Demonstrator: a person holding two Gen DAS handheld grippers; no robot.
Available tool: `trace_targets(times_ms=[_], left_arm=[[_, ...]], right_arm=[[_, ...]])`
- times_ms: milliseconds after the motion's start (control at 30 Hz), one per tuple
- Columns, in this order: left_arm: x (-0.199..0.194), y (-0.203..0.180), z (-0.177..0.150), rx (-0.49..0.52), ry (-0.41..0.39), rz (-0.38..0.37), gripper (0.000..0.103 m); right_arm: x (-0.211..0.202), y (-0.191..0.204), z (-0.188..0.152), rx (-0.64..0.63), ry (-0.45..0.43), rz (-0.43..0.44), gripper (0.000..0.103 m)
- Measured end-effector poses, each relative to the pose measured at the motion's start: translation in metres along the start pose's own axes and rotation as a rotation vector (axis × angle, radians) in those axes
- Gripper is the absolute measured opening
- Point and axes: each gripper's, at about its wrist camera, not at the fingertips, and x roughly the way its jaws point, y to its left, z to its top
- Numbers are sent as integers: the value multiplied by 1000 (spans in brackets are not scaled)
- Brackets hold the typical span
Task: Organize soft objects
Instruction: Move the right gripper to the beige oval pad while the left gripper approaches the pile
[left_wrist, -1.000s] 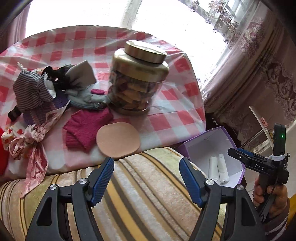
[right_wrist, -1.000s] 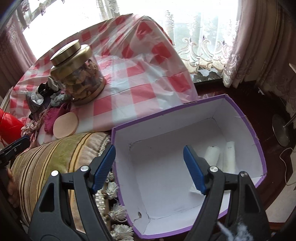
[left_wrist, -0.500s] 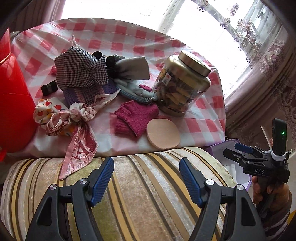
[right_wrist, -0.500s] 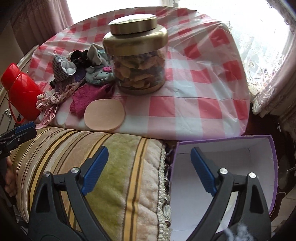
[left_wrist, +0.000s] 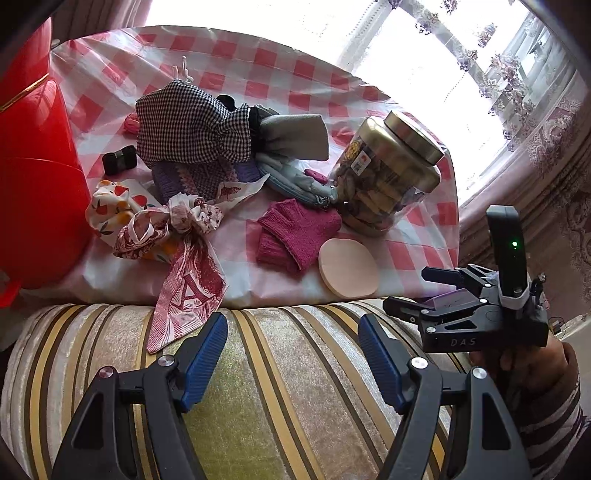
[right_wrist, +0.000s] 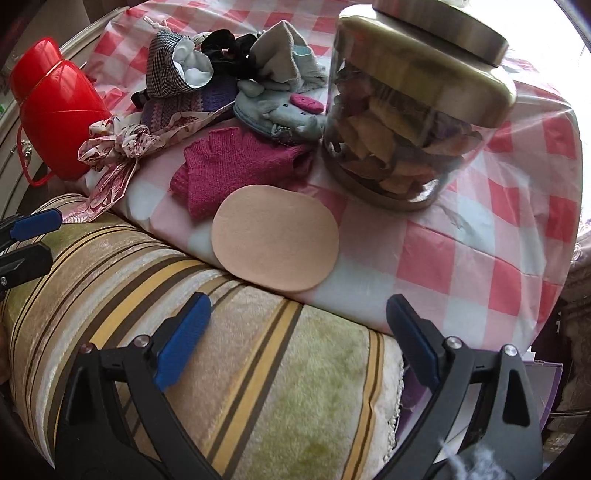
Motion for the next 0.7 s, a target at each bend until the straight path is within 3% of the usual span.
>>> trace_targets(times_ms=[700], left_arm=[[4, 10, 6, -30, -5, 41, 74]], right_arm=[[64, 16, 41, -75, 98, 31, 100]])
